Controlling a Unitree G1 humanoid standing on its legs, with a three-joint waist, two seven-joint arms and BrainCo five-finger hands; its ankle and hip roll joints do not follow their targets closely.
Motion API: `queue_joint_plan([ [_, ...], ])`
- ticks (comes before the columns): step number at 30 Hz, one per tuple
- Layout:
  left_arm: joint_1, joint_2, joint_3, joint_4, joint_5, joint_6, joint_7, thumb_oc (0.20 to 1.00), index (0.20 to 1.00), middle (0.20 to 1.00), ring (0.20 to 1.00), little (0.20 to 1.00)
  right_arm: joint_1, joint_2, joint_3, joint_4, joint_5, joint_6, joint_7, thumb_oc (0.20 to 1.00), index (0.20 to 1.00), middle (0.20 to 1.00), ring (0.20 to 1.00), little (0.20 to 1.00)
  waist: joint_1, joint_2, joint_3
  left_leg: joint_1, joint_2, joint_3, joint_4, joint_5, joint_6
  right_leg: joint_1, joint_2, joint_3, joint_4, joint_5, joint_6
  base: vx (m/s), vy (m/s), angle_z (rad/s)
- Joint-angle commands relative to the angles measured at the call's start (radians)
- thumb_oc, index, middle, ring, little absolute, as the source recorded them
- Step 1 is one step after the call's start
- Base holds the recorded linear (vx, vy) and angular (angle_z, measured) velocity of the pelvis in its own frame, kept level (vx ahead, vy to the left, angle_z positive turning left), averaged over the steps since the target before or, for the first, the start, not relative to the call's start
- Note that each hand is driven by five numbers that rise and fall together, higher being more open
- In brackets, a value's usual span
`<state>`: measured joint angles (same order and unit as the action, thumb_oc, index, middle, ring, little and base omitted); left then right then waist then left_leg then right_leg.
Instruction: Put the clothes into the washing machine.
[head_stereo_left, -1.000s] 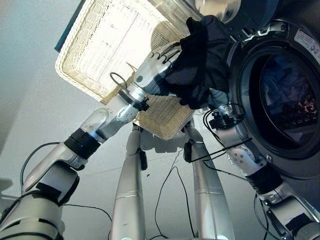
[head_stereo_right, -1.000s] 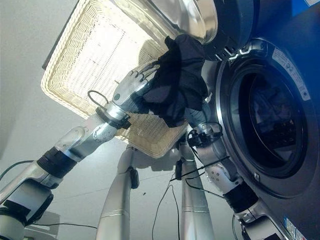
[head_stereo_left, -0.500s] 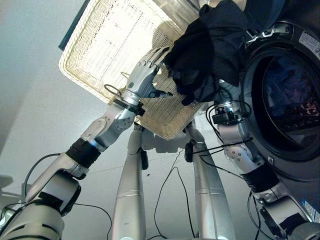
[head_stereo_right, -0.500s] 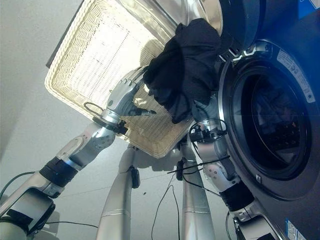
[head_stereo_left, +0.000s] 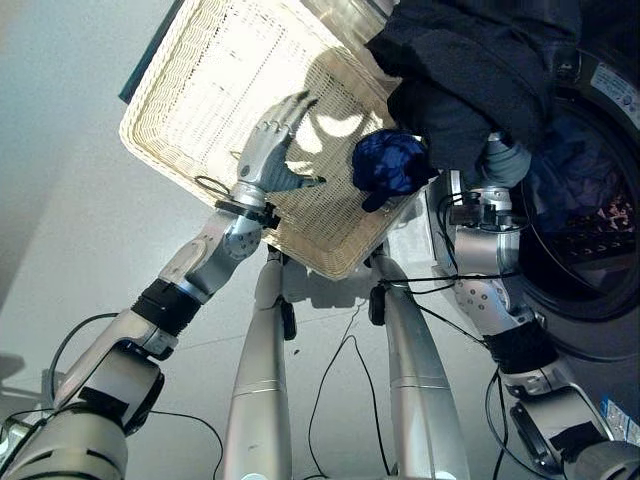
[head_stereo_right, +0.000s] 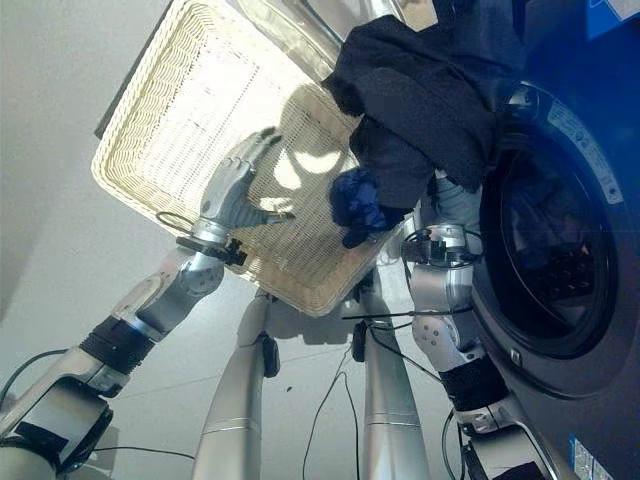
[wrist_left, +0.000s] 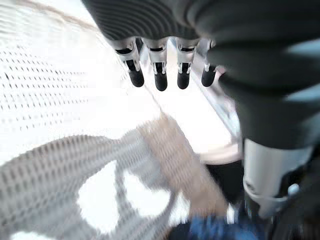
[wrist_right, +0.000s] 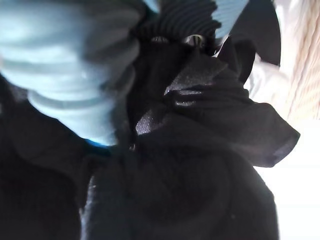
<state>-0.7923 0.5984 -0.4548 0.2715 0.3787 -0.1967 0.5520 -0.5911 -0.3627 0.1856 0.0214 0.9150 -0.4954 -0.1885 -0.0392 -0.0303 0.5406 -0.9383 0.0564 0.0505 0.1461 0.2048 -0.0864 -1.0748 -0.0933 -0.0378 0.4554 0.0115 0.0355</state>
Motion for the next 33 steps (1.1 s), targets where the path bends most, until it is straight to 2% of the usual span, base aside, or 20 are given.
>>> queue_joint_plan([
  [1, -0.004, -0.041, 0.054, -0.003, -0.083, -0.117, 0.127, 1.000, 1.000, 1.000, 1.000, 1.000, 0.000, -0.004, -0.056, -0.039, 0.017, 0.011, -0.010, 0.200, 0.200, 0.200, 0.200, 0.200, -0.027, 0.018, -0.021, -0.014, -0.052, 0.000, 0.099, -0.093, -0.030, 0.075, 0.021, -0.064, -0.204, 0.171, 0.122, 0.00, 0.000, 0.00],
  [6, -0.007, -0.082, 0.077, 0.100, -0.173, -0.188, 0.210, 1.000, 1.000, 1.000, 1.000, 1.000, -0.002, -0.016, -0.063, 0.188, 0.120, 0.068, -0.003, 0.200, 0.200, 0.200, 0.200, 0.200, -0.025, 0.016, -0.021, -0.007, -0.054, -0.002, 0.087, -0.087, -0.031, 0.082, 0.025, -0.065, -0.211, 0.176, 0.119, 0.00, 0.000, 0.00],
  [10, -0.027, -0.081, 0.070, 0.150, -0.184, -0.203, 0.251, 1.000, 1.000, 1.000, 1.000, 1.000, -0.012, -0.043, -0.054, 0.324, 0.176, 0.075, 0.005, 0.200, 0.200, 0.200, 0.200, 0.200, -0.025, 0.014, -0.021, -0.009, -0.054, -0.001, 0.081, -0.084, -0.032, 0.082, 0.028, -0.068, -0.218, 0.179, 0.116, 0.00, 0.000, 0.00],
  [11, -0.037, -0.083, 0.064, 0.181, -0.196, -0.212, 0.267, 1.000, 1.000, 1.000, 1.000, 1.000, -0.015, -0.050, -0.050, 0.389, 0.220, 0.076, 0.033, 0.200, 0.200, 0.200, 0.200, 0.200, -0.026, 0.013, -0.021, -0.009, -0.055, -0.001, 0.078, -0.083, -0.032, 0.081, 0.030, -0.068, -0.219, 0.179, 0.116, 0.00, 0.000, 0.00],
  [16, -0.084, -0.079, 0.046, 0.252, -0.242, -0.236, 0.284, 1.000, 1.000, 1.000, 1.000, 1.000, -0.043, -0.083, -0.026, 0.519, 0.252, 0.081, 0.034, 0.200, 0.200, 0.200, 0.200, 0.200, -0.029, 0.008, -0.021, -0.012, -0.055, 0.003, 0.073, -0.080, -0.034, 0.079, 0.034, -0.071, -0.228, 0.181, 0.113, 0.00, 0.002, -0.01],
  [21, -0.126, -0.070, 0.020, 0.367, -0.308, -0.250, 0.284, 1.000, 1.000, 1.000, 1.000, 1.000, -0.099, -0.134, -0.054, 0.662, 0.359, 0.009, -0.012, 0.200, 0.200, 0.200, 0.200, 0.200, -0.027, 0.006, -0.021, -0.018, -0.052, 0.002, 0.086, -0.085, -0.037, 0.076, 0.032, -0.076, -0.219, 0.176, 0.114, 0.00, 0.000, 0.00],
  [22, -0.139, -0.063, 0.008, 0.418, -0.337, -0.264, 0.276, 1.000, 1.000, 1.000, 1.000, 1.000, -0.140, -0.177, -0.094, 0.744, 0.407, -0.022, -0.042, 0.200, 0.200, 0.200, 0.200, 0.200, -0.025, 0.004, -0.021, -0.017, -0.051, -0.002, 0.094, -0.092, -0.039, 0.080, 0.030, -0.079, -0.217, 0.174, 0.117, 0.00, 0.000, 0.00],
  [23, -0.142, -0.064, 0.007, 0.420, -0.338, -0.266, 0.276, 1.000, 1.000, 1.000, 1.000, 1.000, -0.143, -0.179, -0.094, 0.750, 0.411, -0.022, -0.038, 0.200, 0.200, 0.200, 0.200, 0.200, -0.025, 0.005, -0.021, -0.018, -0.050, -0.003, 0.094, -0.093, -0.039, 0.079, 0.030, -0.080, -0.217, 0.174, 0.117, 0.00, 0.000, 0.00],
  [27, -0.143, -0.046, -0.023, 0.483, -0.376, -0.281, 0.272, 1.000, 1.000, 1.000, 1.000, 1.000, -0.251, -0.294, -0.170, 0.941, 0.463, -0.126, -0.182, 0.200, 0.200, 0.200, 0.200, 0.200, -0.016, -0.001, -0.021, -0.020, -0.048, -0.015, 0.108, -0.109, -0.035, 0.087, 0.030, -0.086, -0.219, 0.172, 0.119, 0.01, -0.034, -0.01],
  [28, -0.136, -0.044, -0.032, 0.492, -0.381, -0.286, 0.284, 1.000, 1.000, 1.000, 1.000, 1.000, -0.279, -0.338, -0.179, 0.982, 0.445, -0.184, -0.277, 0.200, 0.200, 0.200, 0.200, 0.200, -0.014, -0.004, -0.021, -0.026, -0.046, -0.021, 0.116, -0.118, -0.032, 0.086, 0.032, -0.088, -0.218, 0.172, 0.119, 0.03, -0.059, -0.01],
  [29, -0.127, -0.039, -0.038, 0.491, -0.384, -0.286, 0.291, 1.000, 1.000, 1.000, 1.000, 1.000, -0.295, -0.373, -0.188, 0.982, 0.391, -0.210, -0.387, 0.200, 0.200, 0.200, 0.200, 0.200, -0.013, -0.008, -0.021, -0.027, -0.047, -0.025, 0.117, -0.122, -0.029, 0.087, 0.034, -0.090, -0.217, 0.172, 0.119, 0.01, -0.048, -0.02],
  [31, -0.129, -0.033, -0.041, 0.489, -0.386, -0.286, 0.296, 1.000, 1.000, 1.000, 1.000, 1.000, -0.317, -0.406, -0.190, 0.987, 0.357, -0.230, -0.479, 0.200, 0.200, 0.200, 0.200, 0.200, -0.014, -0.012, -0.021, -0.040, -0.049, -0.028, 0.118, -0.115, -0.026, 0.077, 0.033, -0.092, -0.219, 0.181, 0.118, -0.01, -0.018, -0.01],
  [32, -0.123, -0.023, -0.048, 0.495, -0.396, -0.294, 0.292, 1.000, 1.000, 1.000, 1.000, 1.000, -0.334, -0.453, -0.193, 1.012, 0.311, -0.231, -0.557, 0.200, 0.200, 0.200, 0.200, 0.200, -0.012, -0.015, -0.021, -0.032, -0.050, -0.036, 0.121, -0.127, -0.024, 0.085, 0.035, -0.093, -0.216, 0.174, 0.120, -0.01, -0.025, 0.05],
  [33, -0.128, -0.019, -0.048, 0.496, -0.398, -0.296, 0.290, 1.000, 1.000, 1.000, 1.000, 1.000, -0.341, -0.462, -0.193, 1.015, 0.306, -0.235, -0.574, 0.200, 0.200, 0.200, 0.200, 0.200, -0.013, -0.016, -0.021, -0.042, -0.052, -0.036, 0.119, -0.118, -0.023, 0.076, 0.033, -0.093, -0.218, 0.182, 0.119, 0.02, -0.020, 0.05],
])
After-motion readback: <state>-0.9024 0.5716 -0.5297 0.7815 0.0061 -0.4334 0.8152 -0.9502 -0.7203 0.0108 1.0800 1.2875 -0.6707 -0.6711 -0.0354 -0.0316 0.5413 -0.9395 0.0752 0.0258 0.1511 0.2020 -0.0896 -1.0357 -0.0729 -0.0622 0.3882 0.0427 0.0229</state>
